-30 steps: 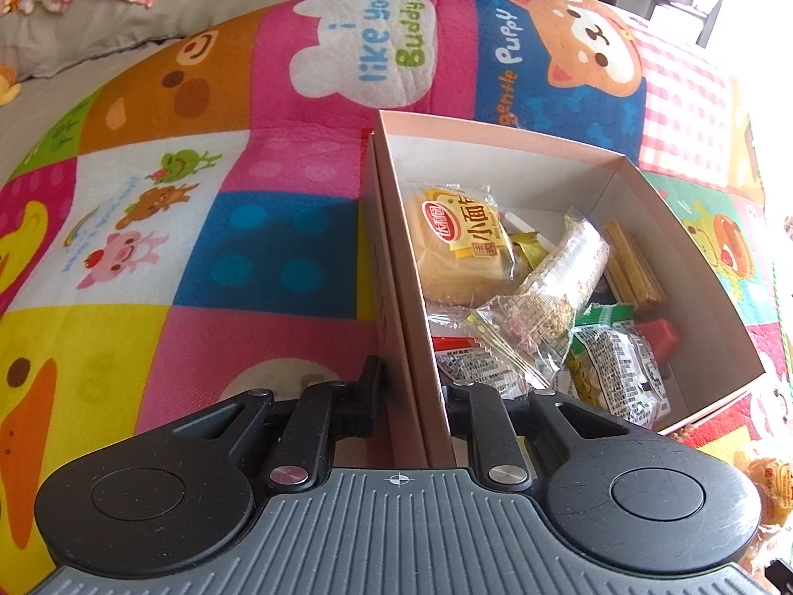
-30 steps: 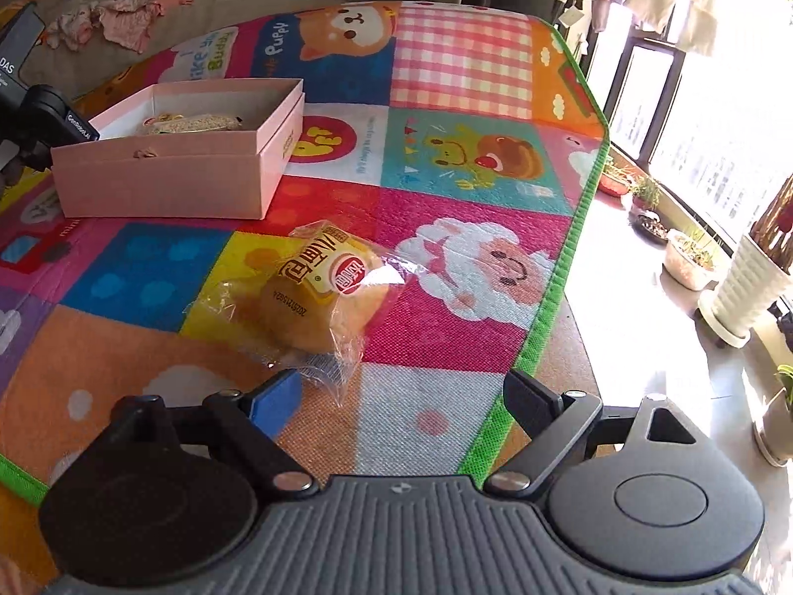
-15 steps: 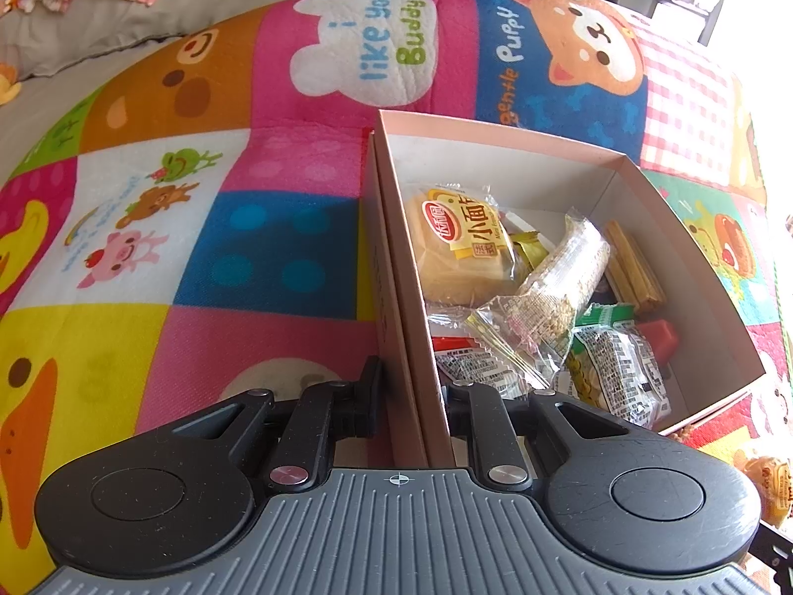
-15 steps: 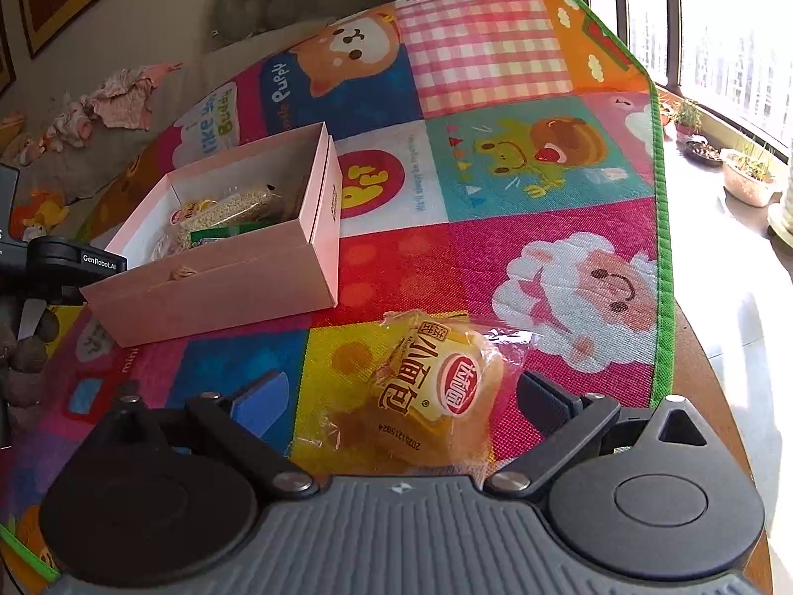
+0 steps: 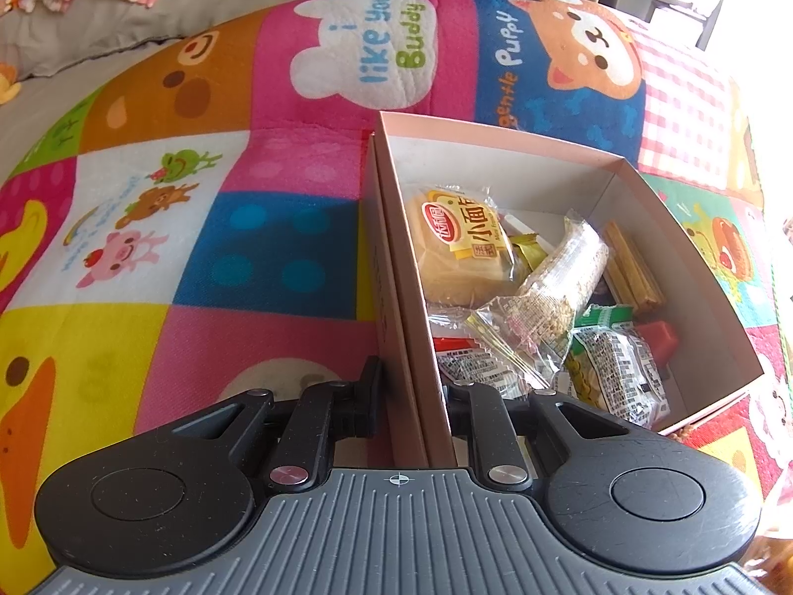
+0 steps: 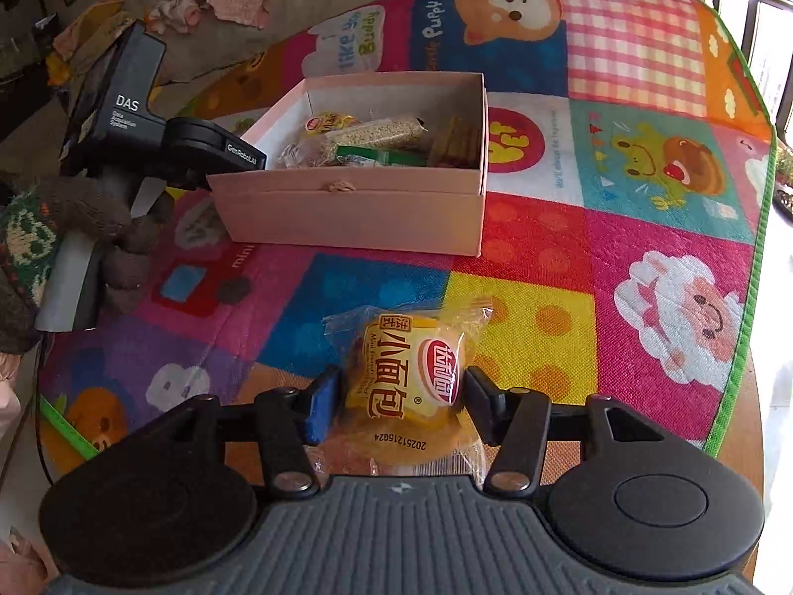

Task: Organize objects
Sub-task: 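Reach the right tool to the yellow bun packet and grasp it, then lower the yellow bun packet into the pink box and open the right tool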

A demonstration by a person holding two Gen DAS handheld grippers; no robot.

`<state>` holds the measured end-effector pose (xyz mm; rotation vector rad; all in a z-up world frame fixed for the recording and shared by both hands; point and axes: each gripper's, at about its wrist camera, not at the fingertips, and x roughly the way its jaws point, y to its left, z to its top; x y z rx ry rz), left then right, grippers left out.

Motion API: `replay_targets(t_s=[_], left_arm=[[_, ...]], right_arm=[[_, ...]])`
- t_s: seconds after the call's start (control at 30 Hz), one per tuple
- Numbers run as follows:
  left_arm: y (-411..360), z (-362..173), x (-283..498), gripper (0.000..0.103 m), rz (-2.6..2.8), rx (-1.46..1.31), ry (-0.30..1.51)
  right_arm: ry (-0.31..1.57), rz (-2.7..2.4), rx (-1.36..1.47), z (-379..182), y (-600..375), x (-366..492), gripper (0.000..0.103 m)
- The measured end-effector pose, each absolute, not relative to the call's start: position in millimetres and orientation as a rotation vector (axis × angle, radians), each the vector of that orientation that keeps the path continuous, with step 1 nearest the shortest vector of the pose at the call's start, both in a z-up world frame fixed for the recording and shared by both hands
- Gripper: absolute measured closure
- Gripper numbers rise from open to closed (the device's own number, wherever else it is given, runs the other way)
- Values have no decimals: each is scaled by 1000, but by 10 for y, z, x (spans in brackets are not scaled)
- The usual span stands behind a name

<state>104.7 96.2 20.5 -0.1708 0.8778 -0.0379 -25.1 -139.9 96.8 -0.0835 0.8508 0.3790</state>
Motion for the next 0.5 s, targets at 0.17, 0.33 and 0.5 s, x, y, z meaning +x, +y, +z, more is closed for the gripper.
replay_targets(t_s=[0.17,0.33,0.5], left_arm=[[963,203,1048,84,-40,-171,878],[972,203,1052,83,-47,-179,878],[991,200,1047,83,-61,-185,876]], right_arm=[[694,402,-100,1517,-1256,39,50],[620,352,-140,1731,-973,655,50],[635,296,-132,1613,-737,1307,50]])
